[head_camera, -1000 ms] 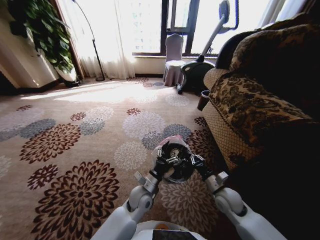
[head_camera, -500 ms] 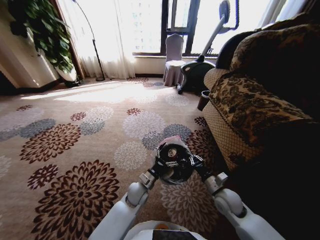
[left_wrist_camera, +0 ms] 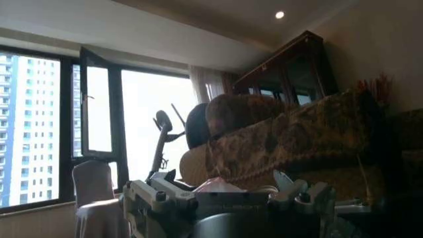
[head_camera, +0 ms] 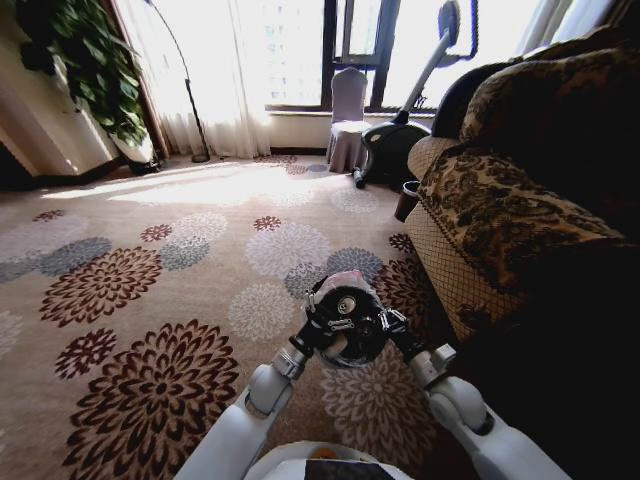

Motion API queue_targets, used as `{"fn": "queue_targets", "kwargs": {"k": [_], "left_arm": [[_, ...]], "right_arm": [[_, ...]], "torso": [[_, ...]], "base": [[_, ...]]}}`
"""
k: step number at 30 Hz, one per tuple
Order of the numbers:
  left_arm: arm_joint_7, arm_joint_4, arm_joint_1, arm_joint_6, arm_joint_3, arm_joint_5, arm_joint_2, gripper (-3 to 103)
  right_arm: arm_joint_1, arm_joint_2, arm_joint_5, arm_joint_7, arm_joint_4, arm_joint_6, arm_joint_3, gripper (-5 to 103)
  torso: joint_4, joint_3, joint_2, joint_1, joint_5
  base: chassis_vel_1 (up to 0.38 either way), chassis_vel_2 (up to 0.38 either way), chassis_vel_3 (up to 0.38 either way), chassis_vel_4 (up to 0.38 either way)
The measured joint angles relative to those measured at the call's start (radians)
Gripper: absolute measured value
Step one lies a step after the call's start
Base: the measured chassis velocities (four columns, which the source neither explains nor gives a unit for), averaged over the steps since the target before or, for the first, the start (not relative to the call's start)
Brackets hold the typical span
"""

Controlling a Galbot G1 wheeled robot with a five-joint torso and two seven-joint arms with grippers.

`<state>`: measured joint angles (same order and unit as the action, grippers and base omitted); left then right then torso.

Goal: Pick up the trash from the ground and place it into the trash bin.

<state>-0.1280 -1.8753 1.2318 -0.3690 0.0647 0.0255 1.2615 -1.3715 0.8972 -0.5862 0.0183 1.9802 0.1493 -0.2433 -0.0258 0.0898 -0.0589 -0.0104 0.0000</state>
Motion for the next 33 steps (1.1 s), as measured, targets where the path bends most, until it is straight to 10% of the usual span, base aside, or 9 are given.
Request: {"fn": "queue_targets", "kwargs": {"k": [17,27,33], "left_arm": [[0.165,-0.083,0.064,0.225,-0.023,-0.035,0.004,100],[0.193,-0.263,0.179,0.188,0.014,0.160,-0.007,100],[0.387,-0.316,0.334,0.158,0.145,0.151,0.072,100]], "right_arm": [[0.006,-0.002,0.011,0.000,-0.014,0.016,-0.012,0],[0.037,0.009,0.020,0.000,-0.030,0.014,-0.022,0],[0.028,0.026,0.019,0.000,-0.004,-0.012,-0.070,0]], "torso": [[0.0001,0.000,0.000,0.000,-0.0001],[-0.0001,0.000,0.000,0.000,0.0001],[-0.0001,0.000,0.000,0.000,-0.0003]], "base": [[0.000,0.000,0.000,0.000],[0.000,0.000,0.000,0.000],[0.000,0.000,0.000,0.000]]}}
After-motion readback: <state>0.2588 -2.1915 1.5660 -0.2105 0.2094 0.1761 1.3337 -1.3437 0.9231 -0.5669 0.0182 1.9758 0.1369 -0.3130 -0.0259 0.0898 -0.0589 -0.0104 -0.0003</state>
